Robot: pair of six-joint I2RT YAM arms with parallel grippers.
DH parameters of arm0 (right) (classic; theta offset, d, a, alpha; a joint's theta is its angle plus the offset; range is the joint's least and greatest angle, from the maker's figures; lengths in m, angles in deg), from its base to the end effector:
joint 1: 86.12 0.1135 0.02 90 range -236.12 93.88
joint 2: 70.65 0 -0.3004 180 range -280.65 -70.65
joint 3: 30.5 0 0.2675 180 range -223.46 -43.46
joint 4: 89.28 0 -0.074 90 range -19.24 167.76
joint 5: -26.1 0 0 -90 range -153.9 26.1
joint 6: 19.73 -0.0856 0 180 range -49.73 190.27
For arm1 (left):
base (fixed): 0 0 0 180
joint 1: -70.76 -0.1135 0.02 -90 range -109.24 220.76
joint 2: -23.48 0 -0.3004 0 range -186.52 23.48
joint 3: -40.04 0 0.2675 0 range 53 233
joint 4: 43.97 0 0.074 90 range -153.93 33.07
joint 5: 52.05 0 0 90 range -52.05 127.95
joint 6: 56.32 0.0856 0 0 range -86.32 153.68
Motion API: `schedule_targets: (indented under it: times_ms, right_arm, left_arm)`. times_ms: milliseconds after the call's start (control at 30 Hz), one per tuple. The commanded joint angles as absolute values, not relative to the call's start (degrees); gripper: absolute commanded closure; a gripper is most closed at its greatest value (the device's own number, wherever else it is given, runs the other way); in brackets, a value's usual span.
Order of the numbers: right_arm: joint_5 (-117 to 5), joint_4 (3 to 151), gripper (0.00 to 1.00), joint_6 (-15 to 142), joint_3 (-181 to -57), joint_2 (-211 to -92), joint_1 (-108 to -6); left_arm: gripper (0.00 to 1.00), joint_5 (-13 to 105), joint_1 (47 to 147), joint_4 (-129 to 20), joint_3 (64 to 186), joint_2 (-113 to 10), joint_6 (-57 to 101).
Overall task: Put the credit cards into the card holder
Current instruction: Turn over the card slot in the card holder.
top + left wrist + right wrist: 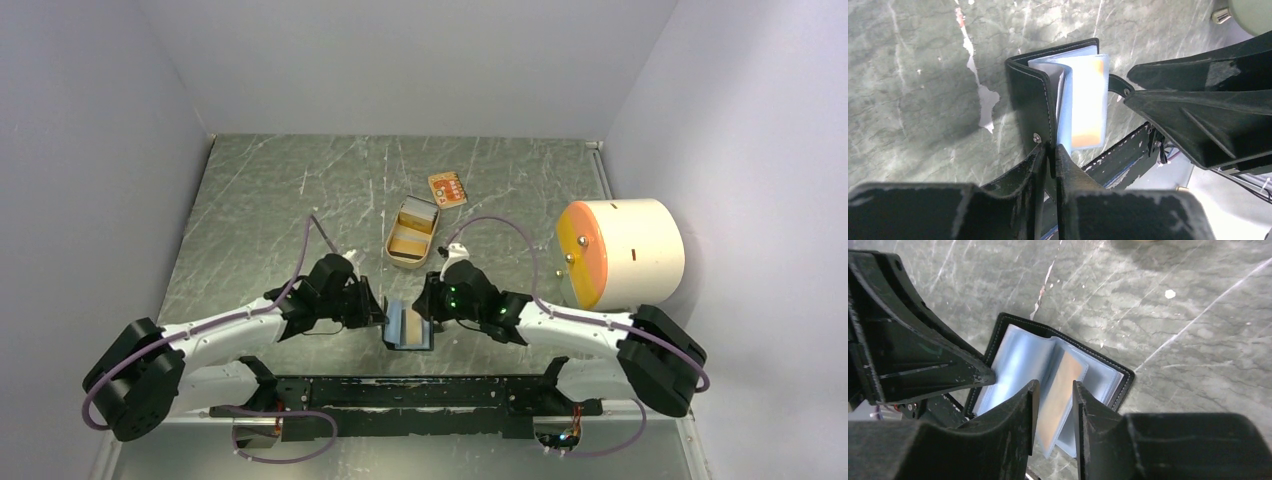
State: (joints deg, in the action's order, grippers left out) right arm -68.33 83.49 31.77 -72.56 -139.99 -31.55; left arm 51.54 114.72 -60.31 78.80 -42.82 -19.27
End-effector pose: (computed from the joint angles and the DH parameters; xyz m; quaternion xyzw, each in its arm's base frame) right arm 0.1695 0.2268 0.1817 -0.1058 0.8782 0.3141 0.3448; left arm 0.1658 -0.1878 0.1559 -0.0254 0.9145 -0.3633 0.1765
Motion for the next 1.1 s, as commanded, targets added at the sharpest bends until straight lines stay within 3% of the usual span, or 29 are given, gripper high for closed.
schedule_targets:
  times_ms: [0, 300, 600, 833, 967, 1067]
  right_arm:
    - [-64.1, 86.8, 0.67, 33.0, -74.6, -144.4, -31.2]
    - [-62.0, 87.2, 0.7, 32.7, -78.5, -154.0, -28.3]
    - [-59.0, 89.9, 0.7, 33.7, -80.8, -158.2, -27.6]
    - [-62.7, 80.7, 0.54, 44.9, -86.3, -152.6, -32.9]
    - [-65.7, 75.1, 0.47, 55.2, -95.1, -154.5, -37.2]
    - [-70.6, 70.7, 0.42, 62.7, -103.4, -159.3, -41.0]
  left_arm:
    - [0.79, 48.2, 114.4, -64.5, 79.9, -41.0, -19.6]
    - [0.61, 57.7, 109.3, -55.0, 73.6, -35.2, -22.8]
    - [0.6, 57.6, 108.9, -54.6, 72.9, -36.6, -21.4]
    - [0.73, 56.2, 108.9, -56.7, 73.5, -37.6, -19.6]
    - [0.83, 56.6, 108.9, -56.5, 73.7, -37.8, -19.1]
    - [0.86, 57.4, 108.9, -56.1, 73.5, -37.6, -19.0]
